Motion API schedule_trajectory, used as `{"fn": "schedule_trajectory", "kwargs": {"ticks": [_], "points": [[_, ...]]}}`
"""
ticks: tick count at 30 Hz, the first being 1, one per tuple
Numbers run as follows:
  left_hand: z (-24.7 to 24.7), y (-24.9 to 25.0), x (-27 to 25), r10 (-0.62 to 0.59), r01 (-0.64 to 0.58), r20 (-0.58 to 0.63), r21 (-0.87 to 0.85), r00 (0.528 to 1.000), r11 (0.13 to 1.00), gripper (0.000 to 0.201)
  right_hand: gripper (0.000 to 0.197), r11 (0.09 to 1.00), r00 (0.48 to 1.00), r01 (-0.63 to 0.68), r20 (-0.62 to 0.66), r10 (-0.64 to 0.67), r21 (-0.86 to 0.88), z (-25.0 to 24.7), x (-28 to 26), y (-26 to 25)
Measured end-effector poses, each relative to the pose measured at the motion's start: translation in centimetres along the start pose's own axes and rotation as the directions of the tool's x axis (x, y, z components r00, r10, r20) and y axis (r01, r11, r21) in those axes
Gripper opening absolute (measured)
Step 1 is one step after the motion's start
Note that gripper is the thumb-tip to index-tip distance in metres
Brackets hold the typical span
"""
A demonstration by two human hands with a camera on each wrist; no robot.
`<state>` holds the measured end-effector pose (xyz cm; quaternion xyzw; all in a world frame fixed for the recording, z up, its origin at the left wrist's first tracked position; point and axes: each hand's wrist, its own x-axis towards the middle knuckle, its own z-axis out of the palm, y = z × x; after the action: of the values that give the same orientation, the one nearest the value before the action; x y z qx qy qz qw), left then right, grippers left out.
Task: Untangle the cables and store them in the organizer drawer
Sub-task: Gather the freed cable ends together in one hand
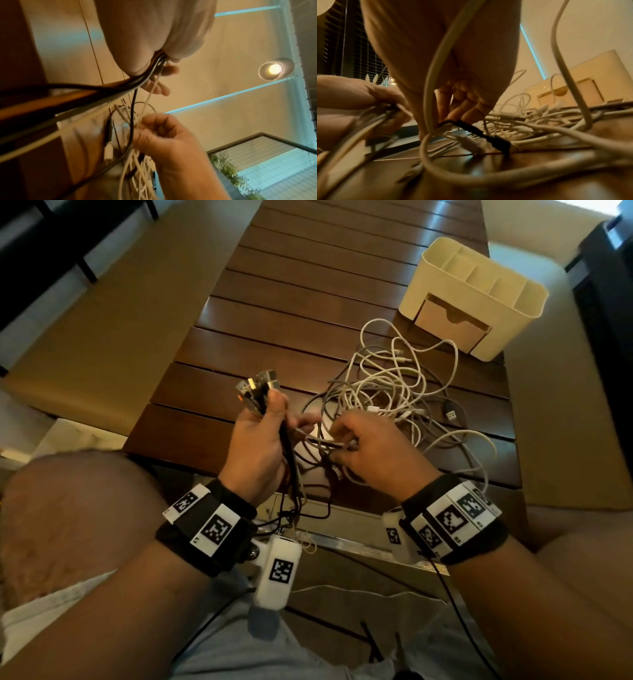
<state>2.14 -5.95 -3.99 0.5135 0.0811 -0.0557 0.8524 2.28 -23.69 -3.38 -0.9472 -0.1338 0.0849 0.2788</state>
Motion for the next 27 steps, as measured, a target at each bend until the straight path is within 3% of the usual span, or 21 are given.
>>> {"fn": "schedule_trajectory", "kwargs": {"ticks": [4, 9, 12, 15, 18, 22, 27], "points": [[-0.9, 0.6, 0.7, 0.0, -0.007, -0.062, -0.12, 0.998, 0.993, 0.027, 0.027, 0.996, 0.998, -0.064, -0.027, 0.063, -0.064, -1.6, 0.4, 2.3], [-1.1, 0.2, 0.8, 0.015, -0.019, -0.037, -0.117, 0.999, 0.993, 0.025, 0.028, 0.994, 0.997, -0.074, 0.016, 0.076, -0.083, -2.4, 0.4, 2.5], [-1.1, 0.4, 0.6, 0.017, -0.02, -0.029, -0.1, 0.999, 0.995, 0.024, 0.041, 0.982, 0.996, 0.005, -0.089, -0.022, -0.189, -3.1, 0.0, 1.2], [-0.6, 0.4, 0.3, 0.024, -0.023, 0.012, -0.102, 1.0, 0.994, 0.023, 0.042, 0.963, 0.937, 0.178, -0.264, -0.229, -0.202, -3.4, -0.3, -0.5], [-0.1, 0.3, 0.1, 0.048, -0.042, 0.056, -0.101, 0.997, 0.994, 0.025, 0.026, 0.953, 0.938, 0.301, -0.167, -0.304, -0.041, -1.1, -0.3, -1.8], [-0.3, 1.5, 0.1, 0.056, -0.045, 0.059, -0.17, 0.997, 0.984, 0.024, 0.016, 0.968, 0.969, 0.245, 0.011, -0.246, 0.052, 1.6, 0.0, -1.0], [-1.7, 3.7, 1.0, 0.081, -0.065, 0.042, -0.301, 0.996, 0.951, 0.031, 0.02, 0.985, 0.985, 0.169, -0.023, -0.17, -0.023, -0.6, 0.7, 0.8]]}}
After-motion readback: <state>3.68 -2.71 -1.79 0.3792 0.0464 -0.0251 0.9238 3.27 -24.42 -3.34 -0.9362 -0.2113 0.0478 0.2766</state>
